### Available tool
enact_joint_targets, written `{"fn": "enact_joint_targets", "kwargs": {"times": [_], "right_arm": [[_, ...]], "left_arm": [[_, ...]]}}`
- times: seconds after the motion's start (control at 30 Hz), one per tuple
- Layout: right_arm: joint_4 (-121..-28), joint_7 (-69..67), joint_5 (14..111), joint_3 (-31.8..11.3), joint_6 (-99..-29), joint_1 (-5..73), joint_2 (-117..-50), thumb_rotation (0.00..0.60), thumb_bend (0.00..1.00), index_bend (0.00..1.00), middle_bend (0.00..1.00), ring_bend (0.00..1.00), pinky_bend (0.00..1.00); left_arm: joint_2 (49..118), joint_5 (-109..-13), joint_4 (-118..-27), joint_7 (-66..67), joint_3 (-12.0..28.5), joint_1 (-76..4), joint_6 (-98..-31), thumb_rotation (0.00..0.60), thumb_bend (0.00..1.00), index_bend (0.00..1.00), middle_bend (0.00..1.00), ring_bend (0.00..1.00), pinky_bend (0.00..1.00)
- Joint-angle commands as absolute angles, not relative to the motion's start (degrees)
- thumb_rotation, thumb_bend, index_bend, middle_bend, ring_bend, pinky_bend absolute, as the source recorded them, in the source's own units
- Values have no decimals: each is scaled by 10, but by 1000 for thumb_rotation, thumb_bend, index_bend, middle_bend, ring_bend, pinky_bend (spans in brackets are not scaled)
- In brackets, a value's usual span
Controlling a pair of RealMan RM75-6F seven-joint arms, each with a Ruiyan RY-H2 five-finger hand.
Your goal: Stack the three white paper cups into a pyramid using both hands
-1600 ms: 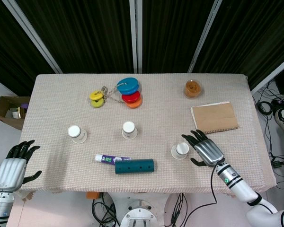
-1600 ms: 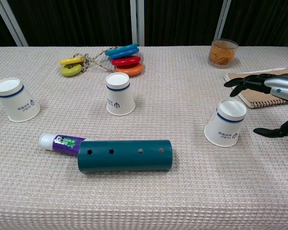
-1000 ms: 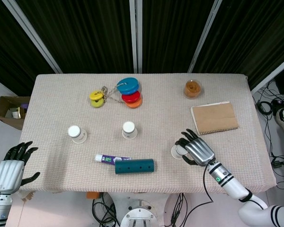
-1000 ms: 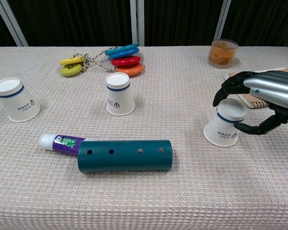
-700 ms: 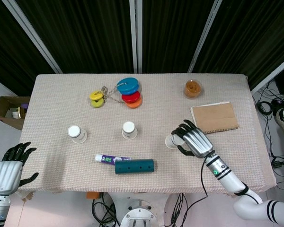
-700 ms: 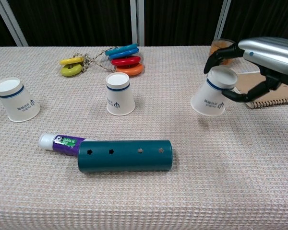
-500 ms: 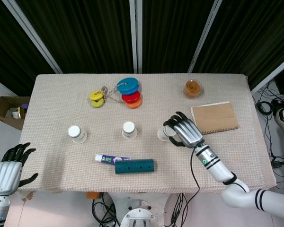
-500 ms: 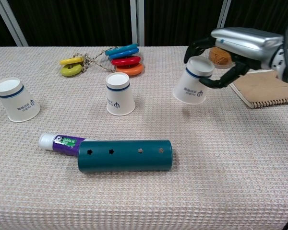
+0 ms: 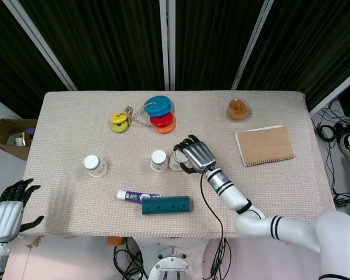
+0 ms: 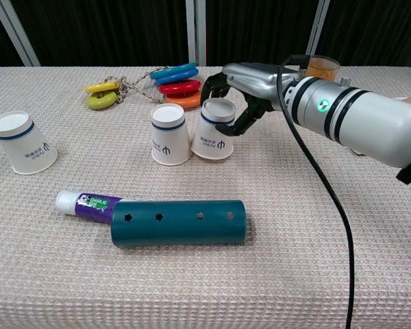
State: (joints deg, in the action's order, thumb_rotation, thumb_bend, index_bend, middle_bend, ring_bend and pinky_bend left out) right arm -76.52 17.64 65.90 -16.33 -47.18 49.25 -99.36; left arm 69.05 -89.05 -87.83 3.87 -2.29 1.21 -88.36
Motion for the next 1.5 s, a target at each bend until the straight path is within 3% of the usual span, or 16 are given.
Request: {"fn": "enact_joint_targets", "kwargs": {"times": [0.03, 0.5, 0.8, 1.13, 1.33, 1.5], "right_arm": [[-758, 182, 654, -162, -471, 501, -1003, 600, 412, 506, 412, 191, 160], [-750, 218, 637, -145, -482, 517, -1018, 600, 407, 454, 377, 178, 160], [-767, 225, 626, -137, -481, 519, -1008, 600, 363, 171, 241, 106, 102], [-791, 234, 618, -129, -485, 518, -990, 600, 353, 61, 188, 89, 80], [-905, 258, 660, -99, -566, 467, -897, 600, 349, 0, 138, 55, 59], [-1005, 260, 724, -58, -660, 392, -773, 600, 348, 0, 139, 54, 58]], "left_arm": [[693, -890, -874, 35, -22, 12, -882, 600, 110, 243, 118, 105, 180], [702, -888, -857, 17, -23, 12, -877, 600, 110, 242, 118, 105, 180], [701, -889, -856, 17, -22, 12, -877, 600, 110, 242, 118, 105, 180], [700, -892, -861, 21, -19, 5, -871, 600, 110, 242, 118, 105, 180], [684, -915, -871, 13, -1, -36, -849, 600, 109, 242, 118, 105, 180], [651, -925, -888, -31, 18, -110, -763, 600, 109, 242, 118, 105, 181]]}}
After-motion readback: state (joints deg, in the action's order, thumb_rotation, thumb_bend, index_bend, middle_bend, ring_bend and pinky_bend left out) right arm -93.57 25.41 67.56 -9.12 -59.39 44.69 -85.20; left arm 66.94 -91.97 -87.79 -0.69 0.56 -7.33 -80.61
